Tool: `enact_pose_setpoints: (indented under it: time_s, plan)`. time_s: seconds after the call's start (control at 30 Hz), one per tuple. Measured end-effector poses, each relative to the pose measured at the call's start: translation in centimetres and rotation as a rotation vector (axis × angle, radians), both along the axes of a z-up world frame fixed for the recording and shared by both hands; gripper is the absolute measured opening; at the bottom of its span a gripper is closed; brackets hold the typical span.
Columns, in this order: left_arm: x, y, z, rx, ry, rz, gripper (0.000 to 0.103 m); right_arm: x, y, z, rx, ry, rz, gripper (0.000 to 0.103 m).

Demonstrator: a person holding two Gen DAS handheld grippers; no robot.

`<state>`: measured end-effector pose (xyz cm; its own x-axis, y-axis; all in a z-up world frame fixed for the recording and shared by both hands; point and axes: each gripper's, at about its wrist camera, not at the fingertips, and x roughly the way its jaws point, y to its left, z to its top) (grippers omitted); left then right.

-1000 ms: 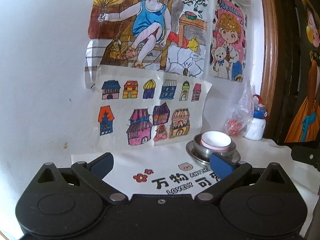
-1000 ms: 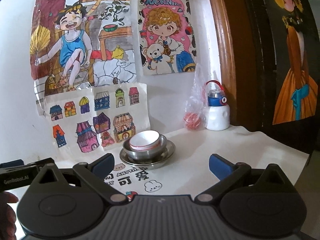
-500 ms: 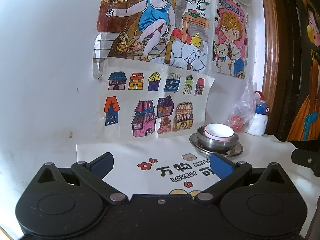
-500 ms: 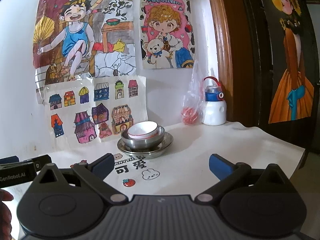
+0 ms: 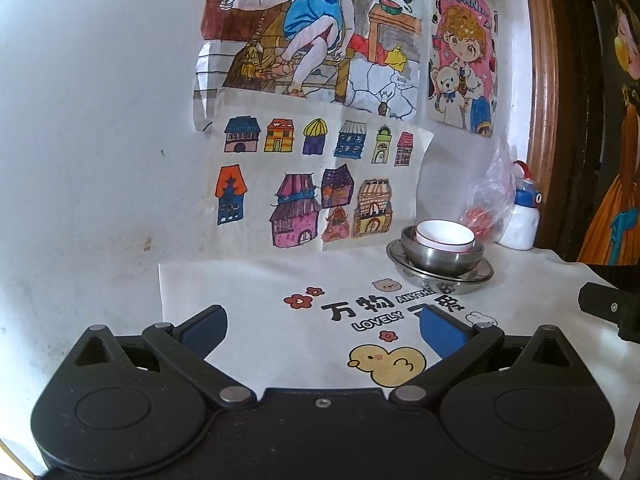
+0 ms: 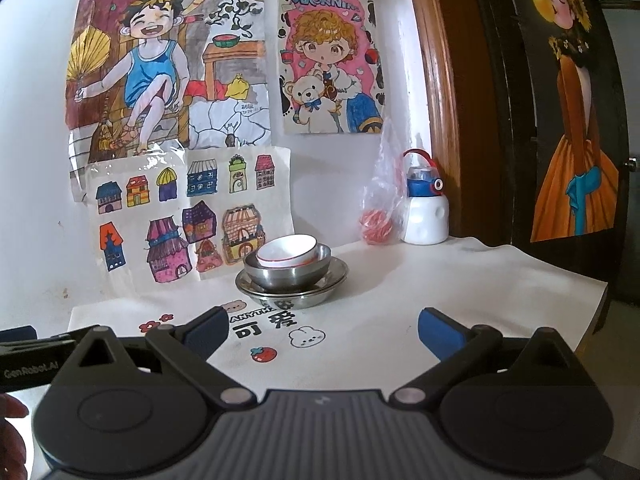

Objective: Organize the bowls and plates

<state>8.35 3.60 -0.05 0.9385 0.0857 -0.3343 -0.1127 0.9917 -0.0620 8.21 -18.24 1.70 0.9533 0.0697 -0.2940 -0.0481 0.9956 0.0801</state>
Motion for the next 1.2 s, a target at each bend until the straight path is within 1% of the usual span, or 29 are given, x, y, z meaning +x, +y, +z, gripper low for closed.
enact_pose_setpoints:
  time_s: [0.1, 0.37, 0.6, 0.83, 1.2]
  plan:
    - [0.0, 0.1, -0.3, 0.003, 0.002, -0.001, 0.102, -0.2, 0.2, 0.0, -0.010, -0.005, -0.007, 0.103]
    - [0.3, 0.7, -0.8, -0.004, 0.014, -0.001, 0.102, -0.2, 0.7, -0.5, 0.012, 0.016, -0.010, 0.103]
    - [0.3, 1.1, -1.0, 0.005, 0.015, 0.004, 0.102, -0.1, 1.2, -1.0, 0.029, 0.037, -0.007, 0.103]
    - [0.4, 1.6, -1.4, 0.005, 0.023, 0.000, 0.102, 0.2, 1.5, -1.6, 0.042, 0.070, -0.007, 0.103]
    - [1.0, 1.7, -2.2, 0.005, 0.047, -0.012, 0.102, 1.0, 1.4, -2.8, 0.058, 0.117, -0.037, 0.103]
